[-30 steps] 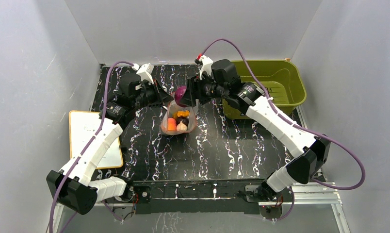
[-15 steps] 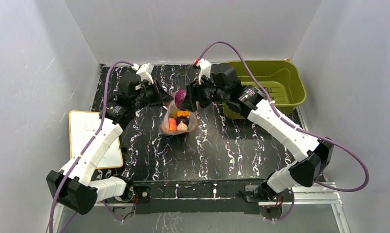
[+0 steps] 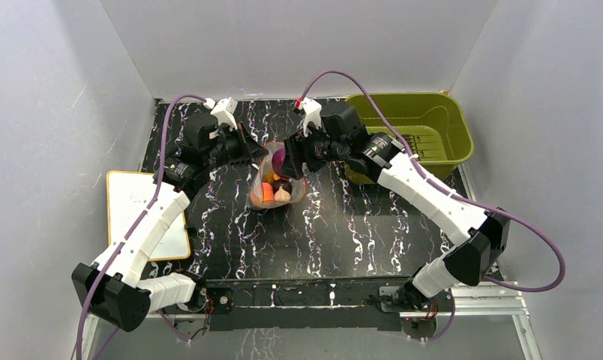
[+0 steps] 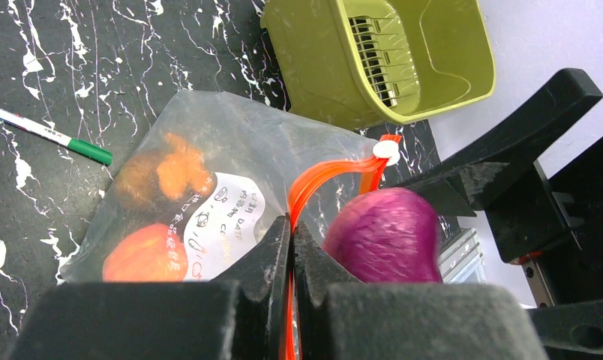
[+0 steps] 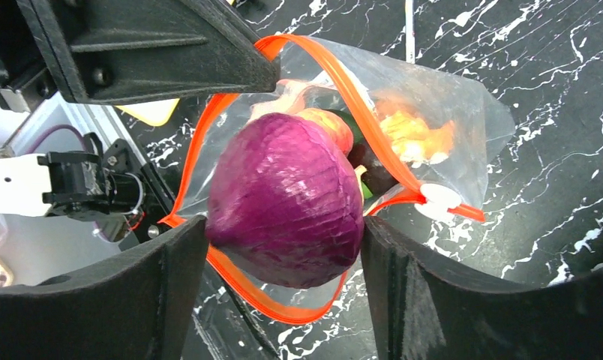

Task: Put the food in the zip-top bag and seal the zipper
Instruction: Place the fake vegetable in the zipper food storage bag, then adjust the bin at the center of the board.

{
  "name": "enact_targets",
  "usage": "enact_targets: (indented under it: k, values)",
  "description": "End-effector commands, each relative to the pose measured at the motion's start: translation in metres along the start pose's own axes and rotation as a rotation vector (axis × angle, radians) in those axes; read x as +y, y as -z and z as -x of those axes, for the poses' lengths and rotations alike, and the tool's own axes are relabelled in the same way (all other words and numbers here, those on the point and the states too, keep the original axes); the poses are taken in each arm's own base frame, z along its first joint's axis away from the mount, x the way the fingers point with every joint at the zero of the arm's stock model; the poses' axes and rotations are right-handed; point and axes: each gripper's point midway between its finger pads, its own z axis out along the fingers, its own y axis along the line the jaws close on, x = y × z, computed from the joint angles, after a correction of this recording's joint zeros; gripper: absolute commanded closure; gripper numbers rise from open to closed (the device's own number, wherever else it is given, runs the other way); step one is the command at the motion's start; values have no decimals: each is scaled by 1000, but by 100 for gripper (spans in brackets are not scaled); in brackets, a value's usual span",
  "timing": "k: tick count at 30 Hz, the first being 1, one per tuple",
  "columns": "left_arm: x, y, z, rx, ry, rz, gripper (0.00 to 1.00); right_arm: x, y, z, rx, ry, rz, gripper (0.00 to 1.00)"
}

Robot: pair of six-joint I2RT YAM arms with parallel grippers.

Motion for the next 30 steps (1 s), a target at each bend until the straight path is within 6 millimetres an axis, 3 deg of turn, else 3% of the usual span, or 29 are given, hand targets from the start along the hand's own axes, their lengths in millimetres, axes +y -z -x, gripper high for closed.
enact_targets:
  k: [1,6,10,12,16,20,30]
  values:
    - [-13,8,9,-41,-17,-51,100,12,10,30,-74,45,23,27]
    - [-13,8,9,-41,-17,-52,100,20,23,50,-119,83,38,24]
    - [-14,7,9,-40,-17,-57,100,14,32,52,-108,151,-5,23]
    - [-14,8,8,-37,-17,-55,100,1,38,50,-95,194,-76,23]
    - [-12,10,6,-39,-16,-47,100,-44,56,52,-113,250,-328,22]
    - [-12,12,7,-41,-19,-44,100,-59,62,47,-112,318,-342,23]
    - [-9,17,3,-37,-18,-29,100,-148,81,9,30,253,-452,26]
